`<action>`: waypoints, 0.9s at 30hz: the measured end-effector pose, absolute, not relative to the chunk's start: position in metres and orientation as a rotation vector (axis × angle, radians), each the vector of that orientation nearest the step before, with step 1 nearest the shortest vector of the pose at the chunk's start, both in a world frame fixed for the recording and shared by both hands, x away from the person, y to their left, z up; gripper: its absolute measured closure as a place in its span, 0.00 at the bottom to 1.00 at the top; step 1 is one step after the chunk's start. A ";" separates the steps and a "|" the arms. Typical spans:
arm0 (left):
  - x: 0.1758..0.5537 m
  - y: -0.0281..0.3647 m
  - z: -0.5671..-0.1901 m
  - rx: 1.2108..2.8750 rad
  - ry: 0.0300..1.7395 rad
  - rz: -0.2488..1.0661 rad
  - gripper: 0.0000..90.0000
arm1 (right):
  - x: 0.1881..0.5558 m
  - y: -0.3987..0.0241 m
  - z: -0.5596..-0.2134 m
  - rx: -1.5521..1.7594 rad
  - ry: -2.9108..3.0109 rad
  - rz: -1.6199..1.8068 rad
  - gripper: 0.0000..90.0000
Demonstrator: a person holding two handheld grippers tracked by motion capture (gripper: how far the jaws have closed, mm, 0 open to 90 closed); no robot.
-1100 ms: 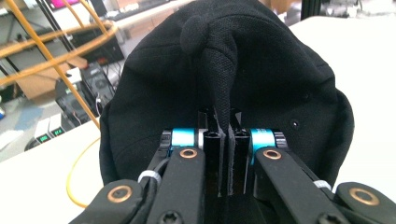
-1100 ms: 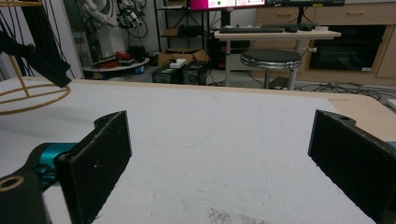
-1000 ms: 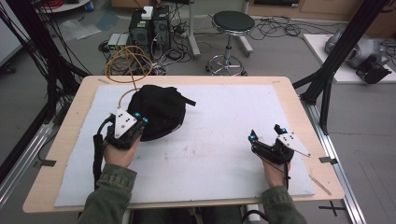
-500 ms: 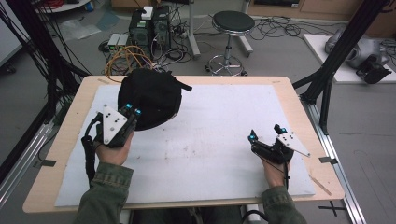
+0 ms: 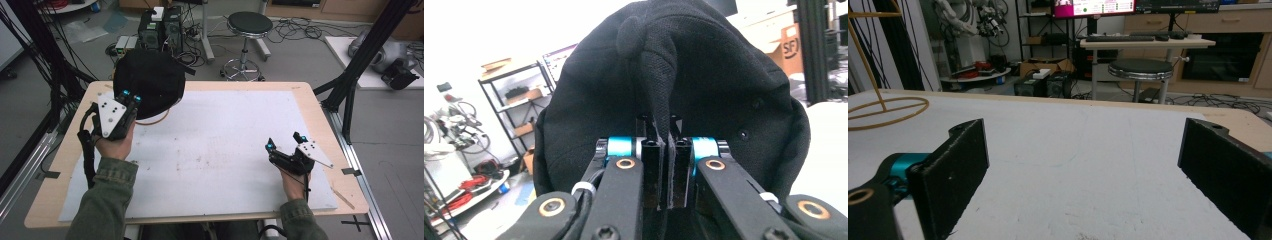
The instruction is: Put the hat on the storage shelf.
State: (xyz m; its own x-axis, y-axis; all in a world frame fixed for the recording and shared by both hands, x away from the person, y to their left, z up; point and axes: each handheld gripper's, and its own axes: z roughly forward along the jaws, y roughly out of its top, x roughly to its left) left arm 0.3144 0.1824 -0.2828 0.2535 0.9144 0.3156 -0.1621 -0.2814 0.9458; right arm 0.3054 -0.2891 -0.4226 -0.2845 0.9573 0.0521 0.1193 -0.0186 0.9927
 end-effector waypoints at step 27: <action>0.410 0.217 -0.252 1.428 0.923 1.262 0.97 | 0.305 -0.290 -0.421 1.156 1.502 1.390 0.06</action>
